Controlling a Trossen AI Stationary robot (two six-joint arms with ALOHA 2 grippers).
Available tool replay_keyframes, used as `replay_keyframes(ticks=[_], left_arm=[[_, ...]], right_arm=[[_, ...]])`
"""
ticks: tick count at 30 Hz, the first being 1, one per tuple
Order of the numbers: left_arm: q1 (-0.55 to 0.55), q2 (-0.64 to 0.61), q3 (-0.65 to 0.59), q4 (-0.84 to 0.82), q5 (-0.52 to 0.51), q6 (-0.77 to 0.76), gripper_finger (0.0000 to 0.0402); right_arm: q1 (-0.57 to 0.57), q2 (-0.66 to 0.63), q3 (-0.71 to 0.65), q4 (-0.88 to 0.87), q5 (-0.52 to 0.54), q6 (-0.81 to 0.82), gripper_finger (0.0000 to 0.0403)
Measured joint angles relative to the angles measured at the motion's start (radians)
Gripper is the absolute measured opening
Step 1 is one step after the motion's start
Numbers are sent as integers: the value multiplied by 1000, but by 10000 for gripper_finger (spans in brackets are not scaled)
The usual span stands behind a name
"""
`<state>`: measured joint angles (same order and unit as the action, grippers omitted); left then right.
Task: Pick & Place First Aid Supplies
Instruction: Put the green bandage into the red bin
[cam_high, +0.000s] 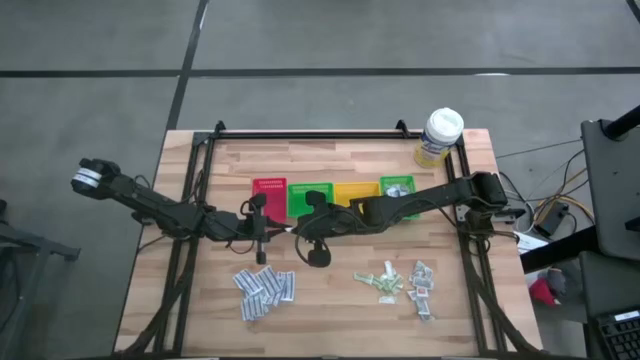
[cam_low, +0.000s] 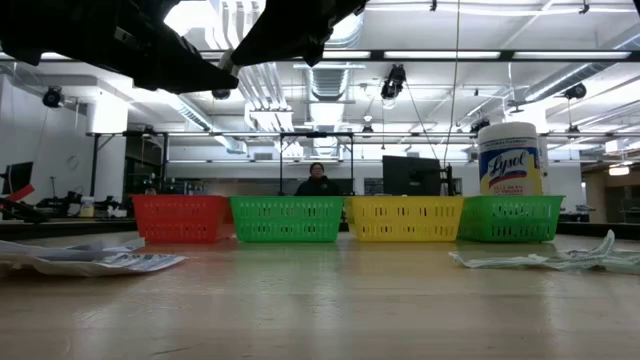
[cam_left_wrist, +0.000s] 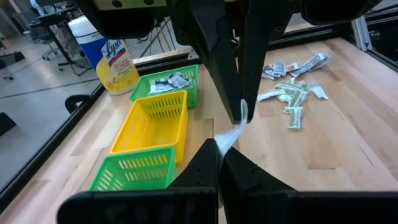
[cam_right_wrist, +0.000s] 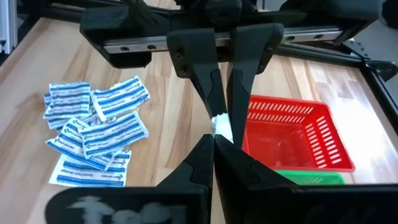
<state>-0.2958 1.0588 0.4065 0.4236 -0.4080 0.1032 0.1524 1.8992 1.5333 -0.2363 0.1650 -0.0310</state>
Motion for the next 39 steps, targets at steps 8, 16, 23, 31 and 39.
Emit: replay_keyframes(ticks=[8,16,23,31,39], left_arm=[[0,0,0,-28,12,-36,0],[0,-1,0,-103,-88,-107,0],[53,-5,7,-285,-267,-237,0],[290,-5,53,-493,-189,-333,0],[564,-5,107,-634,44,-368,0]], right_arm=[[0,0,0,-9,19,-25,48],[-1,-3,0,-147,100,-22,116],[28,-6,0,-319,97,26,140],[90,-6,-3,-489,96,126,133],[181,-6,-11,-558,93,160,129]])
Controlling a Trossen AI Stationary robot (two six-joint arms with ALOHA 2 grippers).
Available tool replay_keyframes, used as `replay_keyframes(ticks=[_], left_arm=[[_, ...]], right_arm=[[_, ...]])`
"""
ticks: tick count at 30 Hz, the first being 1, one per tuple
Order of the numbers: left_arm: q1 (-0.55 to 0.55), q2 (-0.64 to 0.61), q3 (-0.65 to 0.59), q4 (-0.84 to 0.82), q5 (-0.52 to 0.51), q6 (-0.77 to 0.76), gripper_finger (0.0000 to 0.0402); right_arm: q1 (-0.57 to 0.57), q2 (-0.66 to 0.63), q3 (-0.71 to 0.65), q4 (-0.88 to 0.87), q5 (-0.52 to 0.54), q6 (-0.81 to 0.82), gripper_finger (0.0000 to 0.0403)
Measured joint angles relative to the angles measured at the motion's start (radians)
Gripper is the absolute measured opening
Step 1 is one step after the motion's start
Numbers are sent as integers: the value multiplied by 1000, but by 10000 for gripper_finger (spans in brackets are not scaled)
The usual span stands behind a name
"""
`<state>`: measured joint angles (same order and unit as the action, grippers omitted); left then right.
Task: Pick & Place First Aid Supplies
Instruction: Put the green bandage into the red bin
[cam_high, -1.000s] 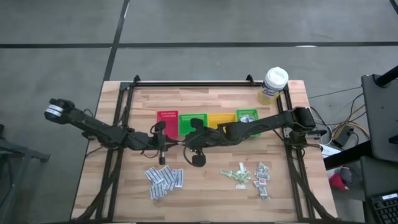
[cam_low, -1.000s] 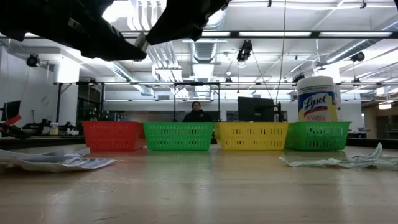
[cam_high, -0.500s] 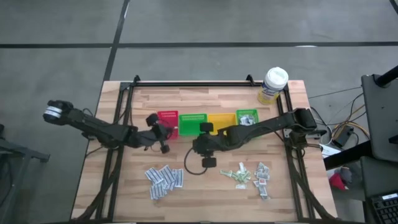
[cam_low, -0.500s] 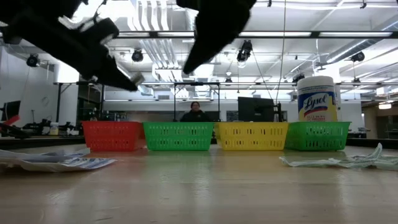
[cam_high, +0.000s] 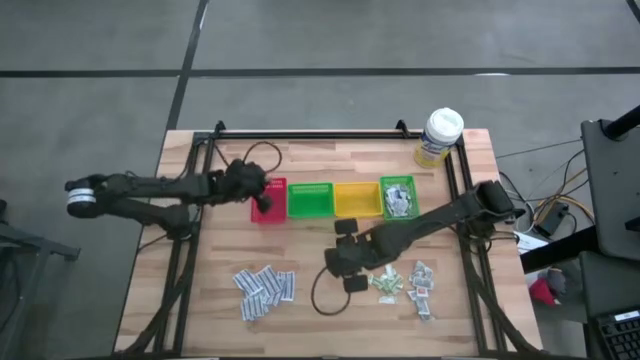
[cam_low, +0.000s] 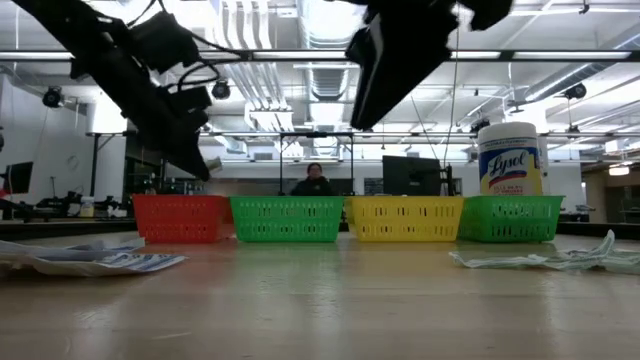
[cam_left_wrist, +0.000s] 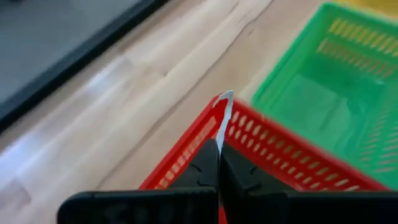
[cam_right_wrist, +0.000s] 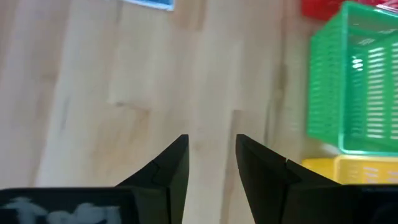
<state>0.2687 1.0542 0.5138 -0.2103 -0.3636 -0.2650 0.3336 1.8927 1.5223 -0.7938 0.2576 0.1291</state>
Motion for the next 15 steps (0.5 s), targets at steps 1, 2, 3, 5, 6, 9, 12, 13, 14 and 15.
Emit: replay_keyframes(ticks=[1,2,3,5,6,9,12,13,14,15], left_arm=[[23,0,5,-17,26,-3,0],[40,0,9,-27,50,-6,0],[53,0,12,-33,70,-6,0],[65,0,15,-56,93,-17,0],[65,0,15,-68,94,-25,0],[64,13,15,-79,111,-54,0],[54,57,14,-79,147,-86,0],[51,76,15,-82,147,-87,0],[49,95,16,-89,146,-89,0],[49,114,20,-92,145,-96,0]], right_arm=[[11,0,0,-6,0,2,131],[23,0,0,-17,0,3,132],[35,0,0,-25,0,6,134],[57,0,0,-40,0,23,137],[67,0,0,-53,0,35,137],[97,0,0,-95,0,76,134],[123,0,0,-124,0,112,128],[130,0,0,-128,1,121,126],[137,0,0,-127,1,129,124],[143,0,0,-127,1,136,123]])
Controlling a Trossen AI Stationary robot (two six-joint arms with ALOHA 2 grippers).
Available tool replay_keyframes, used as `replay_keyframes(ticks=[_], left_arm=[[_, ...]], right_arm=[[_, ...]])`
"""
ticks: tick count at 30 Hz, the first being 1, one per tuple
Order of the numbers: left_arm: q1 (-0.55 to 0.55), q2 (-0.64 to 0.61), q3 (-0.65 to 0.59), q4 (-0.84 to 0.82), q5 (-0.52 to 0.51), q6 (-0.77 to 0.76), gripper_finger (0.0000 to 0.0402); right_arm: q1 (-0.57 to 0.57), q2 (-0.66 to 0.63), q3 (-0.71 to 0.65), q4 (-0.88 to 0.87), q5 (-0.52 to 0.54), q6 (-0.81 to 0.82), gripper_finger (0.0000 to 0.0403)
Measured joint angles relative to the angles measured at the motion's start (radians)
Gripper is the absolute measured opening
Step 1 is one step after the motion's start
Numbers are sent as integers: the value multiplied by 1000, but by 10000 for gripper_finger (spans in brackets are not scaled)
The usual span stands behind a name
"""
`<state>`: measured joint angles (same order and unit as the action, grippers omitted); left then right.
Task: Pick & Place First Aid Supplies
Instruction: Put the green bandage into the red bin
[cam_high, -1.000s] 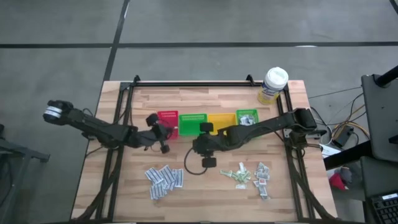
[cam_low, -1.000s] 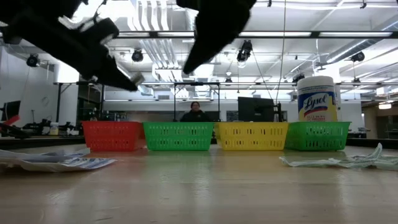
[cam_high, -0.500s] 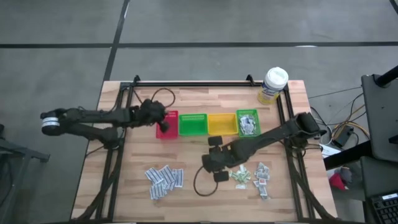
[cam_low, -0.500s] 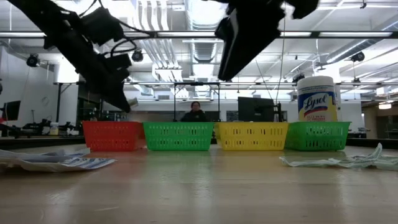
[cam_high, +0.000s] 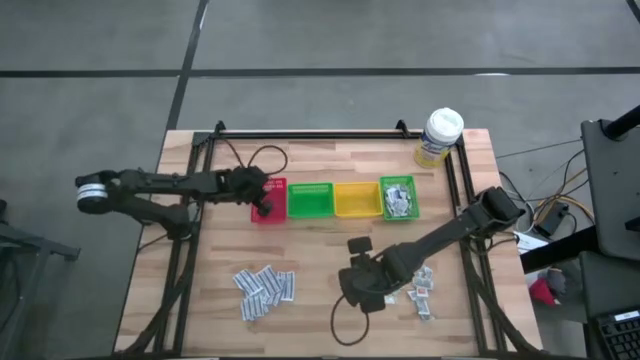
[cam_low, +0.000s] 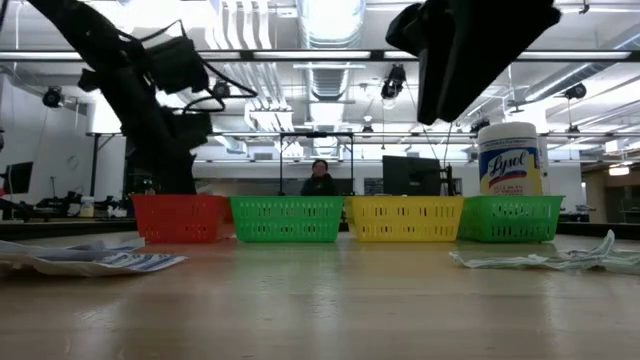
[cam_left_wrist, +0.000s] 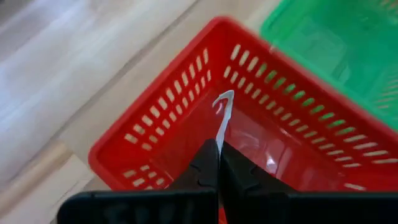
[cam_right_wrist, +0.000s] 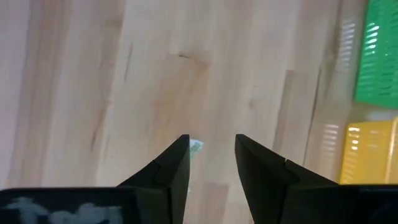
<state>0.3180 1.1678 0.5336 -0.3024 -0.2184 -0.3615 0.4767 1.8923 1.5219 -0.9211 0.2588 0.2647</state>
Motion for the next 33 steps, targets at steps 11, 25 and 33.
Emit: replay_keyframes(ticks=[11,25,33], left_arm=[[-6,171,77,6,29,-17,0],[-7,208,85,-10,72,-14,76],[-7,142,85,-74,122,-3,144]], right_arm=[[38,0,0,-19,3,25,110],[45,0,0,-26,1,73,118],[54,0,0,-45,-6,77,128]])
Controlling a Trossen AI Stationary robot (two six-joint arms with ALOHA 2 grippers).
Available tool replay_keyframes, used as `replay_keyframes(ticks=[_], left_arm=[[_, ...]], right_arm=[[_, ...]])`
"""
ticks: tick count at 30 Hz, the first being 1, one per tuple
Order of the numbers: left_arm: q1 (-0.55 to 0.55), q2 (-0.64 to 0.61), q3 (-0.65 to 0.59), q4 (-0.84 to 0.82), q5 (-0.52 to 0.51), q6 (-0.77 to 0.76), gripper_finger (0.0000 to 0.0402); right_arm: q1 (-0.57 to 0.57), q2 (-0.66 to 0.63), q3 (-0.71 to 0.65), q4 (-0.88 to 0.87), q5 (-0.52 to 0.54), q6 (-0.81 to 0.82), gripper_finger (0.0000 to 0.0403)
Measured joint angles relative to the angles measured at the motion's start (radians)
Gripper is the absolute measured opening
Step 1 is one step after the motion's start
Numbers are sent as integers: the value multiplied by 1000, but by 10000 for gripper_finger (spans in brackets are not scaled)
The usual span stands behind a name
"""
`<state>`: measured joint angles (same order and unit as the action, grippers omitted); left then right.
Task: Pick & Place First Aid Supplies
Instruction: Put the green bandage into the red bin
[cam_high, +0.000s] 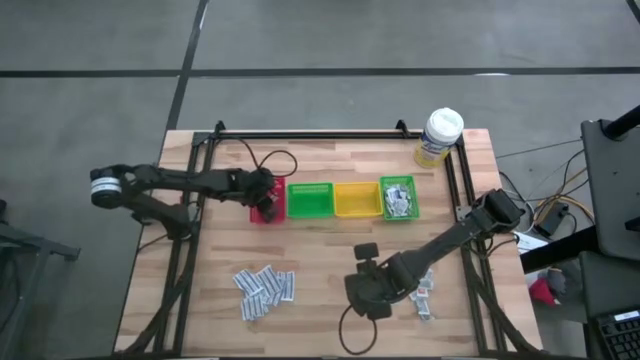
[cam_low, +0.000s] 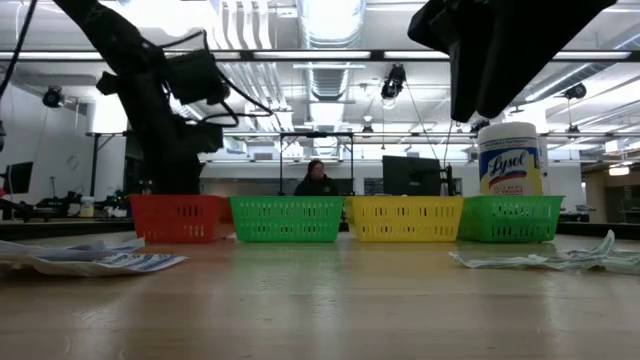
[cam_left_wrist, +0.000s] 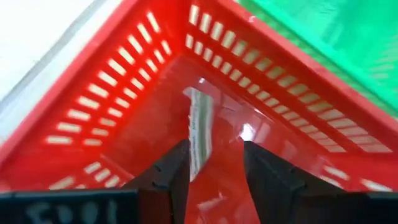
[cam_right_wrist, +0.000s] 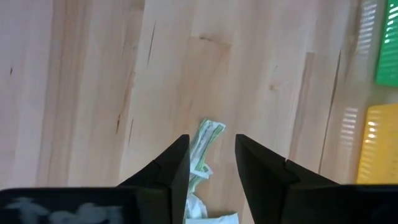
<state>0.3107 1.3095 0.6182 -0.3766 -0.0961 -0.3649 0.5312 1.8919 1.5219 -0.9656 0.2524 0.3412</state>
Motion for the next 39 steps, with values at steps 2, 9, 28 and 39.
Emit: replay_keyframes(ticks=[2,9,28,39], left_arm=[[0,-39,0,-27,11,-4,146],[-11,-190,-1,-32,116,-32,147],[-314,-347,-1,311,184,92,147],[-449,-346,-2,388,182,157,147]], right_arm=[[2,0,-2,-4,-15,0,130],[-4,0,-49,7,-52,52,125],[-112,6,-196,218,-131,-62,125],[-137,18,-243,292,-145,-54,124]])
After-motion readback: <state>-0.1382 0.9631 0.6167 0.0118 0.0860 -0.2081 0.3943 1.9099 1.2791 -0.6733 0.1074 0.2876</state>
